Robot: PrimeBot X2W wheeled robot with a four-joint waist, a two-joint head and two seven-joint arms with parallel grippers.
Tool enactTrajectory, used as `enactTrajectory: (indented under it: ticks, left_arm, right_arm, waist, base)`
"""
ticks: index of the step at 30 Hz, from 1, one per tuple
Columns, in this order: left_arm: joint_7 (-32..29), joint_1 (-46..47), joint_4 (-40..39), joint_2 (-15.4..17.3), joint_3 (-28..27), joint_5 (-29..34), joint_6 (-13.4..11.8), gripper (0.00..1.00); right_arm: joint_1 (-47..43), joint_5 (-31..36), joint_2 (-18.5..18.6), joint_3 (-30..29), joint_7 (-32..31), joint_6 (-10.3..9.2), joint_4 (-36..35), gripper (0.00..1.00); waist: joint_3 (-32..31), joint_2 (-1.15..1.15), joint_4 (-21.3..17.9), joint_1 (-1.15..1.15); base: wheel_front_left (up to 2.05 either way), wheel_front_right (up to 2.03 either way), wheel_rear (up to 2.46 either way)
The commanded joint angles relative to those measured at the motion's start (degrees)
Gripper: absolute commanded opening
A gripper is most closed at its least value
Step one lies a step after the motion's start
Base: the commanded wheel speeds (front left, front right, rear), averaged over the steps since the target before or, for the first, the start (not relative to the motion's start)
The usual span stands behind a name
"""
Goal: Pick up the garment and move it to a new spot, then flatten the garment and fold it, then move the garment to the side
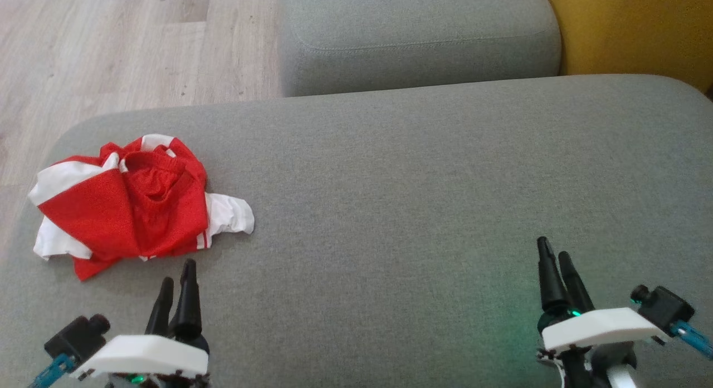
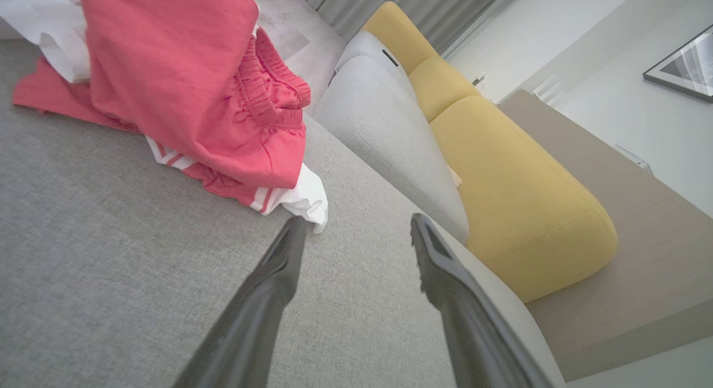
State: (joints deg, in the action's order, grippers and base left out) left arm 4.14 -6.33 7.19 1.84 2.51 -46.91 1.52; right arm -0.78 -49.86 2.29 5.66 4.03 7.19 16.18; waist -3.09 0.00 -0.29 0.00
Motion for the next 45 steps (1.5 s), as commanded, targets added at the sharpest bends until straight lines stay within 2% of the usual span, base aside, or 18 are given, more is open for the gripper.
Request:
enactTrajectory:
  ticks: [1,14,24,45]
  left_arm:
    - [0.85,1.18,-2.59,0.74,-0.68,2.21,-0.25,1.0]
    - [3.03,0.16,-4.87,0.8,0.29,11.43,-1.82,1.0]
    - [4.7,-0.75,-6.72,0.85,1.0,17.96,-2.06,1.0]
    - [8.05,-2.71,-8.62,0.95,1.89,31.14,-3.85,1.0]
  right_arm:
    - [1.2,2.1,0.38,1.53,0.87,0.19,-2.2,1.0]
    - [1.52,11.07,0.42,5.28,3.07,0.22,-2.45,1.0]
    - [1.23,17.28,0.46,7.43,4.75,0.23,-2.98,1.0]
    - [0.26,28.78,0.53,7.09,8.13,0.27,-1.23,1.0]
  waist:
    - [-0.04,0.0,-0.01,0.0]
    - [-0.53,0.0,-0.2,0.0]
    - [-1.09,0.0,-0.33,0.0]
    - [-2.09,0.0,-0.14,0.0]
  base:
    - [0.0,0.0,0.0]
    - [0.0,0.0,0.0]
    - [0.0,0.0,0.0]
    - [0.0,0.0,0.0]
